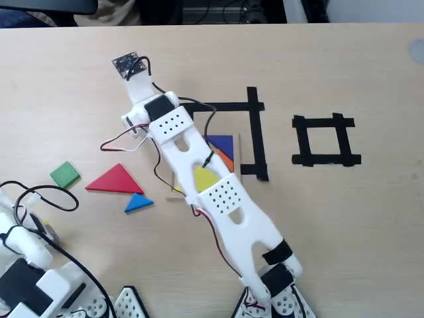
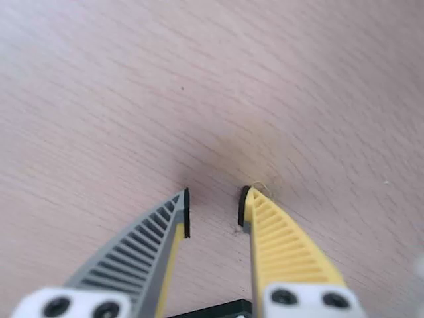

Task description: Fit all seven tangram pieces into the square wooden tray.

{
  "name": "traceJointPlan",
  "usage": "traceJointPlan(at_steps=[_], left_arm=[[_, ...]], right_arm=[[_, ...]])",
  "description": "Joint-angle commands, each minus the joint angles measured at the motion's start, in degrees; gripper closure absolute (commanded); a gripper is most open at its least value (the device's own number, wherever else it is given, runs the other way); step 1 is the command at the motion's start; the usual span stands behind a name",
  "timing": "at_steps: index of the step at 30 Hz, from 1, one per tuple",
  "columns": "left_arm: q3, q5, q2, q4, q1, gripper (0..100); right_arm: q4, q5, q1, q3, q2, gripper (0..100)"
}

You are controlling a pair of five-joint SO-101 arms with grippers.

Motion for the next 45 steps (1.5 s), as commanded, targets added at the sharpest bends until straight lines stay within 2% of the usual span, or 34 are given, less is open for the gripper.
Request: traceJointPlan(at_steps=[1, 5, 9, 11, 15, 16, 19, 20, 23, 25, 28, 31, 36, 39, 43, 45], left_arm=[[0.22, 0.53, -1.05, -0.26, 0.4, 85], [0.13, 0.53, -1.05, -0.44, 0.4, 85], [0.13, 0.53, -1.05, -0.44, 0.4, 85], [0.13, 0.53, -1.05, -0.44, 0.4, 85], [0.13, 0.53, -1.05, -0.44, 0.4, 85], [0.13, 0.53, -1.05, -0.44, 0.4, 85], [0.13, 0.53, -1.05, -0.44, 0.4, 85], [0.13, 0.53, -1.05, -0.53, 0.48, 85], [0.13, 0.53, -1.05, -0.53, 0.48, 85], [0.13, 0.53, -1.05, -0.53, 1.01, 85], [-0.4, 0.53, -1.14, -0.53, 5.49, 85], [-6.46, 3.6, -1.23, 1.41, 9.98, 85], [-24.66, 13.89, -1.14, 7.74, 18.95, 85], [-34.51, 17.49, -1.05, 8.44, 26.07, 85], [-45.32, 18.2, 0.09, 7.91, 33.71, 85], [-49.45, 18.37, 2.37, 8.0, 37.85, 85]], right_arm=[[0.18, 1.41, -0.09, -0.31, -0.84, 82.4], [0.44, 1.49, -0.44, -0.31, -0.84, 77.8], [0.09, 1.58, -0.53, -0.31, -0.84, 86.8], [0.09, 1.58, -0.62, -0.31, -0.84, 87.6], [0.88, 1.05, -0.62, -0.31, -0.84, 73.2], [1.76, 1.05, -0.62, -0.4, -0.84, 74.7], [0.53, 1.58, -0.62, -0.48, -0.84, 90.9], [0.18, 1.58, -0.62, -0.4, -0.84, 90.4], [1.32, 1.14, -0.62, -0.48, -0.84, 77.3], [3.6, 1.67, -0.53, -1.01, -1.27, 80.4], [9.67, 7.3, 1.05, -7.87, -4.18, 86.8], [19.43, 9.93, 3.43, -17.01, -8.22, 83.4], [24.88, 10.02, 11.16, -14.29, -20.97, 74.7], [24.97, 9.93, 16.7, -14.99, -28.97, 81.0], [24.97, 10.37, 21.27, -9.45, -40.75, 97.9], [24.97, 11.78, 22.07, -2.24, -45.76, 97.5]])
